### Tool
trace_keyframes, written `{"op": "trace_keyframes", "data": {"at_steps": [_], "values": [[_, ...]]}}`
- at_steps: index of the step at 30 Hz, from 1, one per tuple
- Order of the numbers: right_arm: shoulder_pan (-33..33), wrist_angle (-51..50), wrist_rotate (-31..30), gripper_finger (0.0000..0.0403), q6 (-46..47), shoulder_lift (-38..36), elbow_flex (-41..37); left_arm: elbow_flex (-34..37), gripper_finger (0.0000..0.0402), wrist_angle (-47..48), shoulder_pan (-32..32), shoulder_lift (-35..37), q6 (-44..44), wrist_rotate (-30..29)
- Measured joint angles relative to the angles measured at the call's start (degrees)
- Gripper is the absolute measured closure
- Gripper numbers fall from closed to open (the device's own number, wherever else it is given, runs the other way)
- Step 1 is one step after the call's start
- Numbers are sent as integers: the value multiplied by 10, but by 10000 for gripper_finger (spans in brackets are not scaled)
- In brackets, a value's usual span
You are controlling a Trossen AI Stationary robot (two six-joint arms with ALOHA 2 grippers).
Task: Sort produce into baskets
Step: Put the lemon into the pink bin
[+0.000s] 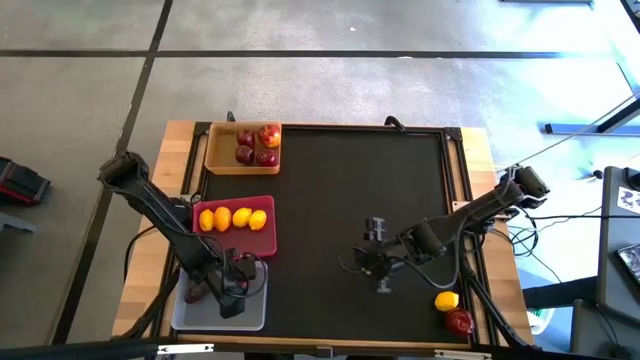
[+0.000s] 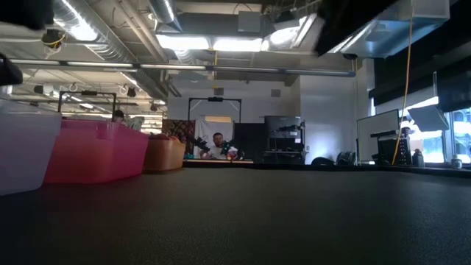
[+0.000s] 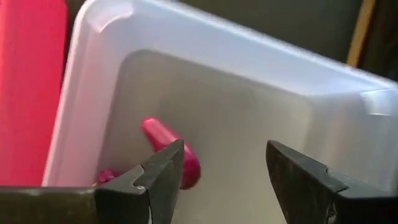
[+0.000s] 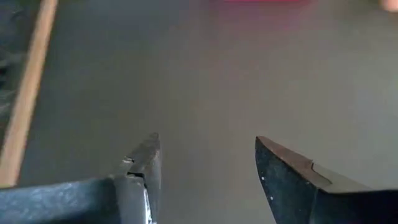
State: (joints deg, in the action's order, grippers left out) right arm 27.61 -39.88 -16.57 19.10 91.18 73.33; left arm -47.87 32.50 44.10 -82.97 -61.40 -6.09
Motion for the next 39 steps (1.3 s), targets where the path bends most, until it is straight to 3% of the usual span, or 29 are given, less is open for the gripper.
{"op": "trace_keyframes", "data": {"at_steps": [9,14,19,26,39], "values": [[86,-178,107,205,246,-3,31,-6,180,-1,0,36,29,-48],[138,-238,121,202,422,-3,31,-6,180,-1,-1,36,45,-60],[172,-291,180,154,547,-2,16,-6,180,-1,-7,36,59,-62],[207,-284,265,75,567,-1,-42,-6,180,-1,-11,36,63,-63],[243,-212,313,68,567,-1,-129,-6,180,-2,-10,36,64,-67]]}}
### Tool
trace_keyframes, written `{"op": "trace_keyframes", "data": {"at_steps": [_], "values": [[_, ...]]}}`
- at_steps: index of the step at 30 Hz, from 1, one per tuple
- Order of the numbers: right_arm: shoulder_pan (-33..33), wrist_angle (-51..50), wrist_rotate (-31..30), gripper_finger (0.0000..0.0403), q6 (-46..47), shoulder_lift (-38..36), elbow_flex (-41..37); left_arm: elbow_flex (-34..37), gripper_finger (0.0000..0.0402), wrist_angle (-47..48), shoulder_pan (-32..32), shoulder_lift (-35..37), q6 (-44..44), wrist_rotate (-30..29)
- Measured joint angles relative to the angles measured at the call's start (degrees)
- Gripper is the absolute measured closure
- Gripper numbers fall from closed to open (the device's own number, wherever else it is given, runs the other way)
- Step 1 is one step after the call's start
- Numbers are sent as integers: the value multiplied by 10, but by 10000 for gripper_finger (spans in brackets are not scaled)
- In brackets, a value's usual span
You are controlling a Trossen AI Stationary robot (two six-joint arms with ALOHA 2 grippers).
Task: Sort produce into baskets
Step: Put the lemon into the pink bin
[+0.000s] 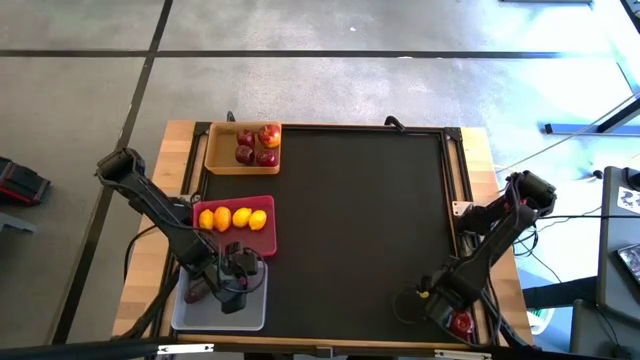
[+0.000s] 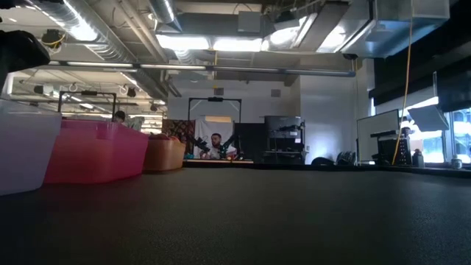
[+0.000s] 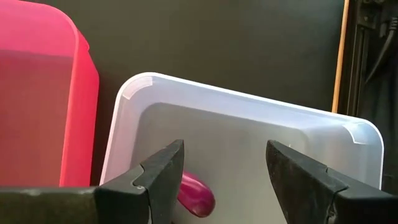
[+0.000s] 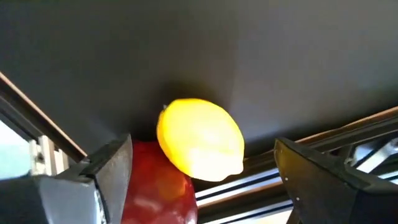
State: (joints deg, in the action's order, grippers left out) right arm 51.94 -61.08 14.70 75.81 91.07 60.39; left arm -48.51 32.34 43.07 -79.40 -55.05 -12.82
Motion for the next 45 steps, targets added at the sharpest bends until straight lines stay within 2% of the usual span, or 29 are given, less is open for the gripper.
{"op": "trace_keyframes", "data": {"at_steps": [17,20,28,31,39,45], "values": [[-1,78,65,74,-8,0,-103,0,180,0,-1,0,0,-6],[-2,80,69,104,-11,0,-107,0,180,0,-6,0,0,-6],[-2,81,45,227,-40,0,-107,0,180,0,-22,0,24,-8],[-13,85,37,249,-61,0,-103,0,180,0,-31,0,38,-9],[-84,81,-75,248,-153,0,-60,0,180,0,-54,0,79,-50],[-149,83,-221,248,-256,0,-3,0,180,-4,-69,0,91,-79]]}}
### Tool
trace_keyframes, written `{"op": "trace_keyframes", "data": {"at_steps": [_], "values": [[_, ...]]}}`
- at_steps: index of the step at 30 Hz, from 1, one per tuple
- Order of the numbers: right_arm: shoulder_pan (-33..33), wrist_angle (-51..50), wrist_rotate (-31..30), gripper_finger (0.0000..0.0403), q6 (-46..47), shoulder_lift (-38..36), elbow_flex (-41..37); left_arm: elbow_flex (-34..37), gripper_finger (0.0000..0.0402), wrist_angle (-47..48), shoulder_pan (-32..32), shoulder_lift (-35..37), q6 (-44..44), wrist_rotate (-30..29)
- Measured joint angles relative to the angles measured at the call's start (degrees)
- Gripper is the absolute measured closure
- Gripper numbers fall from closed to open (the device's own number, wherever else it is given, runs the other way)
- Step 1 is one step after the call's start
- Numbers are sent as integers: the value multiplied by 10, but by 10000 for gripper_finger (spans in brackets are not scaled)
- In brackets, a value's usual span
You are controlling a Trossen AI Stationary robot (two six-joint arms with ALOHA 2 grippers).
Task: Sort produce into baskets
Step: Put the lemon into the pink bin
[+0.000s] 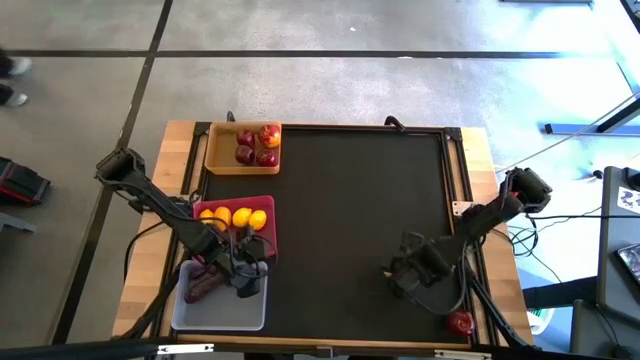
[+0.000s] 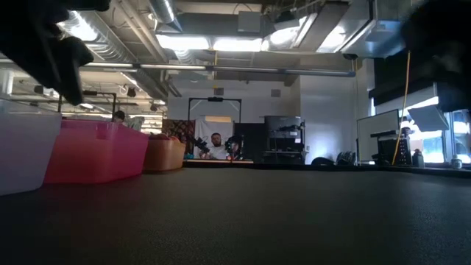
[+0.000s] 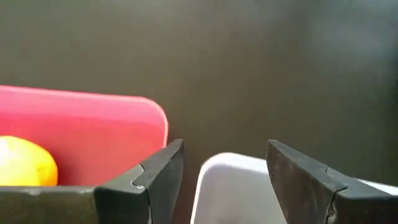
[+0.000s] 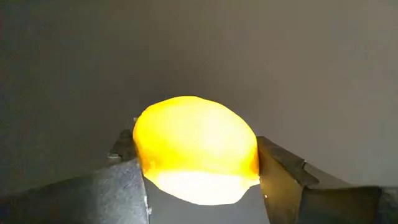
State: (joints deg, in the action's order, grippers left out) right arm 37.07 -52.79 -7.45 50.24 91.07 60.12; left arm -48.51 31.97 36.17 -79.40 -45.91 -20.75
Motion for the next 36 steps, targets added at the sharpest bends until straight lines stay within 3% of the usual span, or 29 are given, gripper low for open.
{"op": "trace_keyframes", "data": {"at_steps": [7,14,18,24,30,36], "values": [[-73,81,-155,247,-159,0,53,0,180,-41,-15,0,45,-32],[-129,233,-187,247,-281,0,60,0,180,-118,-19,0,147,-66],[-151,292,-196,247,-317,0,60,0,180,-134,-28,0,198,-100],[-172,339,-264,247,-344,0,60,0,180,-199,-65,0,233,-147],[-181,369,-327,247,-379,7,59,0,180,-271,-114,0,221,-164],[-180,423,-358,247,-476,39,59,0,180,-324,-150,0,164,-163]]}}
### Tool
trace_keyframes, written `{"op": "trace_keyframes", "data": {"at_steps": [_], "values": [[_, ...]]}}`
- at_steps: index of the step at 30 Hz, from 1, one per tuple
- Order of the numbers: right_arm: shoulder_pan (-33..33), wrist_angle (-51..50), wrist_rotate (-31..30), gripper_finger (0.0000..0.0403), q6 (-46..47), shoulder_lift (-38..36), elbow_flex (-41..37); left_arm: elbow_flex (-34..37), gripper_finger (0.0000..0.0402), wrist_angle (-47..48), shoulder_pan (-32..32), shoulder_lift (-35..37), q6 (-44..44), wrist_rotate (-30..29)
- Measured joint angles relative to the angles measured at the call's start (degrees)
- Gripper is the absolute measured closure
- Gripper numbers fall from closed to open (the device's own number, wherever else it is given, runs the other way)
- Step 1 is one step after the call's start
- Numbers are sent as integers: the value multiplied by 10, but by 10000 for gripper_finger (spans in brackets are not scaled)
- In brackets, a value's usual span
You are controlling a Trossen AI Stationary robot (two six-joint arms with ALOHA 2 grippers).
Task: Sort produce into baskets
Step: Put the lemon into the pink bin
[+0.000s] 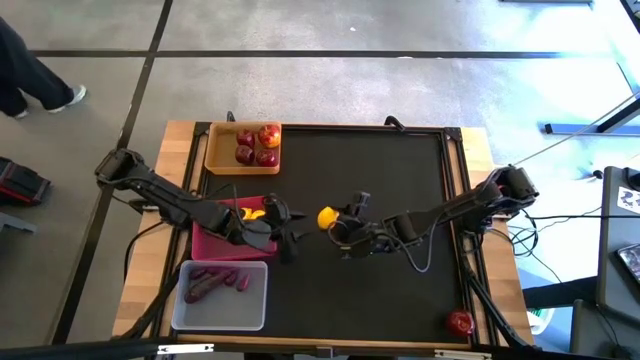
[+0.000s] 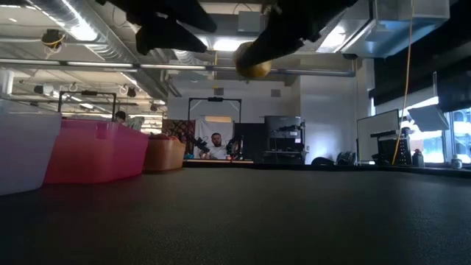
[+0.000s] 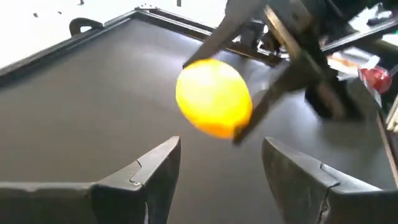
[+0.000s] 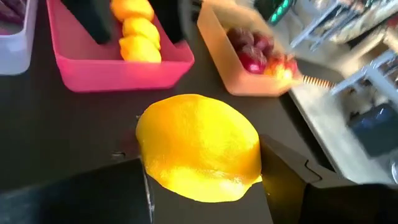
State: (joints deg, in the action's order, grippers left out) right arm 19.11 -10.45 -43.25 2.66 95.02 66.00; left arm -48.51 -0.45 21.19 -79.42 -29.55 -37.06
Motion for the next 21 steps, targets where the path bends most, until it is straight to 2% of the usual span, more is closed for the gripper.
{"op": "trace_keyframes", "data": {"at_steps": [5,9,15,21], "values": [[1,64,-36,247,-90,30,0,0,180,-11,-22,0,-36,47],[8,115,-44,247,-159,32,1,0,180,-32,-29,0,-31,74],[28,164,-60,247,-239,32,0,0,180,-67,-30,1,-11,78],[57,198,-108,247,-302,32,-1,0,180,-90,-30,1,-4,85]]}}
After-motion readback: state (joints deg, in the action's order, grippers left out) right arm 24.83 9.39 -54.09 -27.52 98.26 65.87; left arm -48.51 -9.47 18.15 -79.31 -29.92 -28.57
